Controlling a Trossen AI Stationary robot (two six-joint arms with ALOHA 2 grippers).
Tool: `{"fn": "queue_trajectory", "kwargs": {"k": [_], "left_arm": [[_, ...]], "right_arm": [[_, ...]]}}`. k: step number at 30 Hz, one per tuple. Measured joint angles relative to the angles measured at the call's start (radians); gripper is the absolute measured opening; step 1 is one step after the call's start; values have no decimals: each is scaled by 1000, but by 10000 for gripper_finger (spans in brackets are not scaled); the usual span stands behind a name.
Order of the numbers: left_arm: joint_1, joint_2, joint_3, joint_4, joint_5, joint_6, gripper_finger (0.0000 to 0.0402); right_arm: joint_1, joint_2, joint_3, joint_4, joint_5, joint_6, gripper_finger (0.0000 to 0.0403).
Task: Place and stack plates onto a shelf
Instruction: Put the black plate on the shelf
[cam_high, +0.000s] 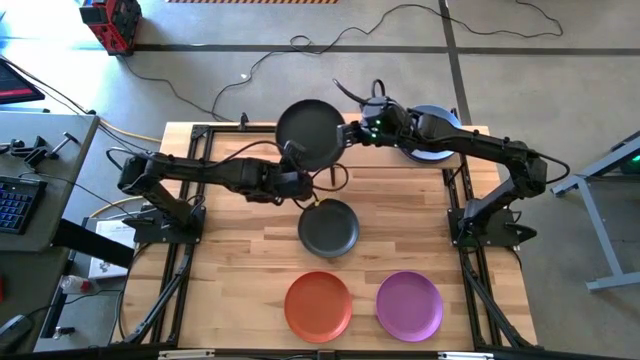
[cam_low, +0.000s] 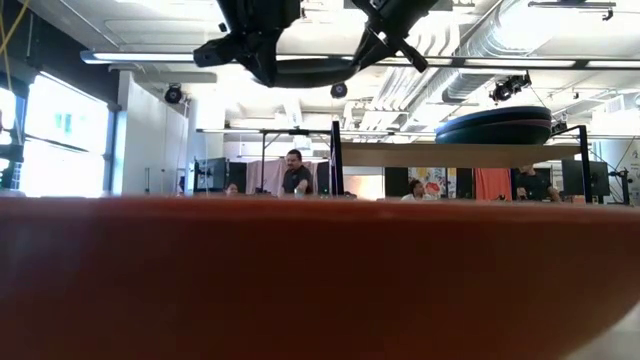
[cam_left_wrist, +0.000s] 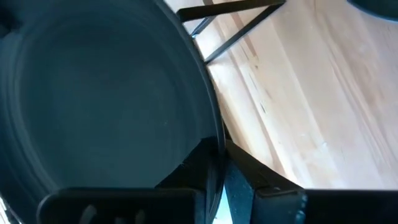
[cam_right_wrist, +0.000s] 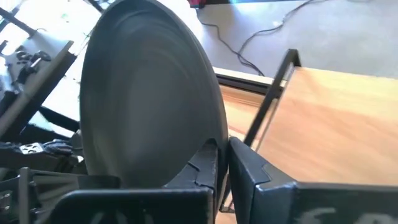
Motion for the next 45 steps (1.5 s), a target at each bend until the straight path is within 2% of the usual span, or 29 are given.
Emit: {"fn": "queue_trajectory", "kwargs": {"k": [10,13,20,28,38,45], "left_arm": [[-25,0,0,46,-3,-12,82],[-44,0,0,80,-48,-38,95],[-73,0,0,99,-96,-64,101],[-68,0,0,95,-232,-113,101],[9,-69,-2,39,-182,-282,101],[80,-107,-2,45,-141,-348,101]], "right_arm": [[-1,0,0,-56,73,48,0],[-16,0,0,-96,90,61,0],[-68,-3,0,-158,93,66,0],[-177,-45,0,-267,40,31,0],[-327,-169,0,-386,8,-77,0],[-410,-154,-14,-427,-47,-150,0]]}}
